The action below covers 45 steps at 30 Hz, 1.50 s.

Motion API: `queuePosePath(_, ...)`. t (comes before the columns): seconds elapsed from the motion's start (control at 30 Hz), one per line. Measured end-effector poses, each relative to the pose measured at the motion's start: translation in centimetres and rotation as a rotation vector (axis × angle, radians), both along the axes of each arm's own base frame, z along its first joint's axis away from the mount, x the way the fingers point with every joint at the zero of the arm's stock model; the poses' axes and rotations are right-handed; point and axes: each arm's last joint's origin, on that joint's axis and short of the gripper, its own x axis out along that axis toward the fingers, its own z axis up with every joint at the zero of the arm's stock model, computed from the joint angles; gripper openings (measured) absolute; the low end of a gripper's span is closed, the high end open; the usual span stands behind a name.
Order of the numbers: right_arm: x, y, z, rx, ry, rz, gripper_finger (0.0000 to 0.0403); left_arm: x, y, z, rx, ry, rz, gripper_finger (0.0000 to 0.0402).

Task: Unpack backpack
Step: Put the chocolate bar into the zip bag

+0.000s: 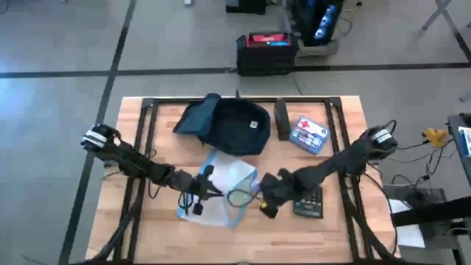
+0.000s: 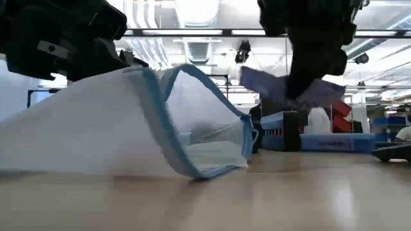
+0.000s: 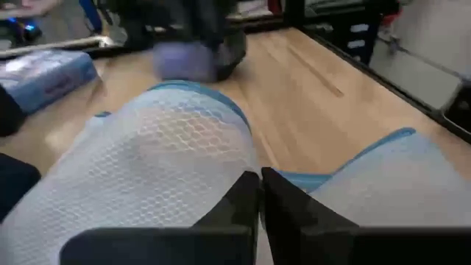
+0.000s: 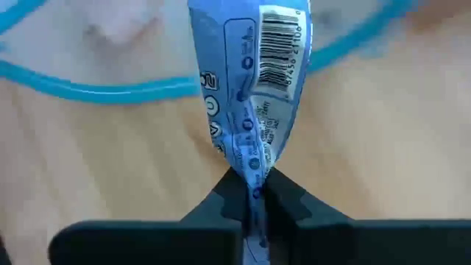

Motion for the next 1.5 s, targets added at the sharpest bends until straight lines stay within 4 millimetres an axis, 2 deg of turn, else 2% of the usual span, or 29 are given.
queuePosePath(0.2, 3.8, 1.7, -4.6, 0.013, -0.091, 0.046, 0.0003, 0.1, 0.0, 0.3, 0.015, -0.034, -0.005, 0.0)
queuePosePath(0.33, 7.2, 1.2, -6.3, 0.01, -0.103, 0.011, 0.0003, 0.1, 0.0, 0.3, 0.015, -0.032, -0.008, 0.0)
queuePosePath(0.47, 10.8, 0.0, -6.4, -0.042, -0.152, -0.013, 0.0002, 0.0, -0.1, 0.2, 0.006, -0.022, -0.047, 0.0)
queuePosePath(0.63, 13.6, -1.5, -5.0, -0.168, -0.195, -0.005, 0.0002, -0.1, -0.2, -0.1, 0.01, 0.013, -0.073, 0.0)
queuePosePath(0.73, 13.8, -2.4, -4.3, -0.256, -0.164, -0.016, 0.0002, -0.2, -0.1, -0.2, 0.013, 0.02, -0.063, 0.0)
queuePosePath(0.9, 13.2, -3.6, -3.4, -0.292, -0.092, -0.049, 0.0002, -0.4, -0.1, -0.5, 0.013, 0.042, -0.078, 0.0)
queuePosePath(1.1, 11.8, -2.4, -1.4, -0.255, -0.079, -0.005, 0.0002, -0.4, -0.2, -0.5, 0.005, 0.04, -0.09, 0.0)
queuePosePath(1.27, 10.9, -2.1, 0.4, -0.154, -0.07, 0.014, 0.0002, -0.4, -0.1, -0.5, 0.006, 0.043, -0.086, 0.0)
queuePosePath(1.5, 10.5, -1.7, 0.6, -0.042, -0.041, -0.003, 0.0002, -0.4, -0.1, -0.6, 0.008, 0.048, -0.087, 0.0)
